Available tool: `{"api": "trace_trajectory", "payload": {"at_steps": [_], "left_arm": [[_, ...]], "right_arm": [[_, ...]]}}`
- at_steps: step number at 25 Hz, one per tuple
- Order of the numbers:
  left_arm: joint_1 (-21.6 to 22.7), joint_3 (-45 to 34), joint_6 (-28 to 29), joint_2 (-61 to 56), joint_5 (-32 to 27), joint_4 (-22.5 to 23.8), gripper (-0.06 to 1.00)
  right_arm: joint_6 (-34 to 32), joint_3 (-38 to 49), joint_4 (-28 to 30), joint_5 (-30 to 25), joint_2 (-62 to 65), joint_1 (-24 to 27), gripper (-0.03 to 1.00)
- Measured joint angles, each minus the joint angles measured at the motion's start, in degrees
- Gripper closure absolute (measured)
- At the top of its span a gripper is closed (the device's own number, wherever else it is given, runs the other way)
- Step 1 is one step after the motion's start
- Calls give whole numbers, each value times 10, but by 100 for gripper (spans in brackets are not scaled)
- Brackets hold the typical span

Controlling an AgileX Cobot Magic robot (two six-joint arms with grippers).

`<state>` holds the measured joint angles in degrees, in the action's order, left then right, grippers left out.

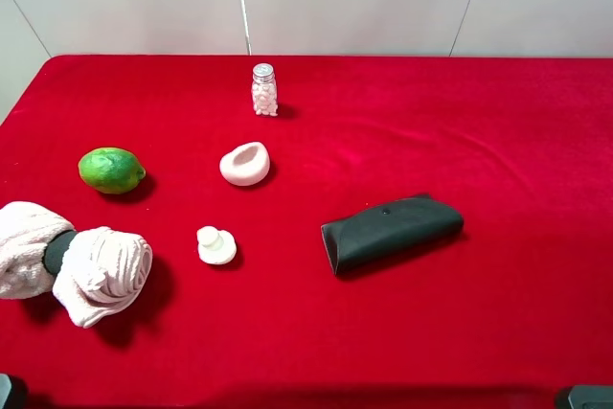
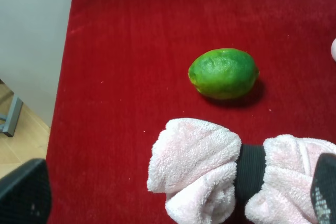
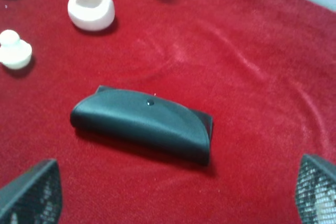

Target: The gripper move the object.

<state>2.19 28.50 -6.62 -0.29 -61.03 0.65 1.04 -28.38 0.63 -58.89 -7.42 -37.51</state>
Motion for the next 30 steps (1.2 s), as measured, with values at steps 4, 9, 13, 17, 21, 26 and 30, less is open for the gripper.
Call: {"api": "trace_trajectory", "payload": {"at_steps": [4, 9, 13, 17, 21, 26, 30], "left_arm": [[0, 0, 0, 0, 0, 0, -3], [0, 0, 0, 0, 0, 0, -3], [0, 0, 0, 0, 0, 0, -3], [0, 0, 0, 0, 0, 0, -3], [0, 0, 0, 0, 0, 0, -3], [0, 0, 0, 0, 0, 0, -3], [0, 0, 0, 0, 0, 0, -3]], "right_arm": [[-2, 2, 1, 0, 28, 0, 27], [-2, 2, 2, 0, 67, 24, 27], [-3, 2, 4, -1, 77, 73, 27], [-2, 2, 3, -1, 77, 125, 27], [-2, 2, 2, -1, 78, 176, 27], [-2, 2, 2, -1, 78, 248, 27], [-2, 2, 2, -1, 78, 275, 27]]}}
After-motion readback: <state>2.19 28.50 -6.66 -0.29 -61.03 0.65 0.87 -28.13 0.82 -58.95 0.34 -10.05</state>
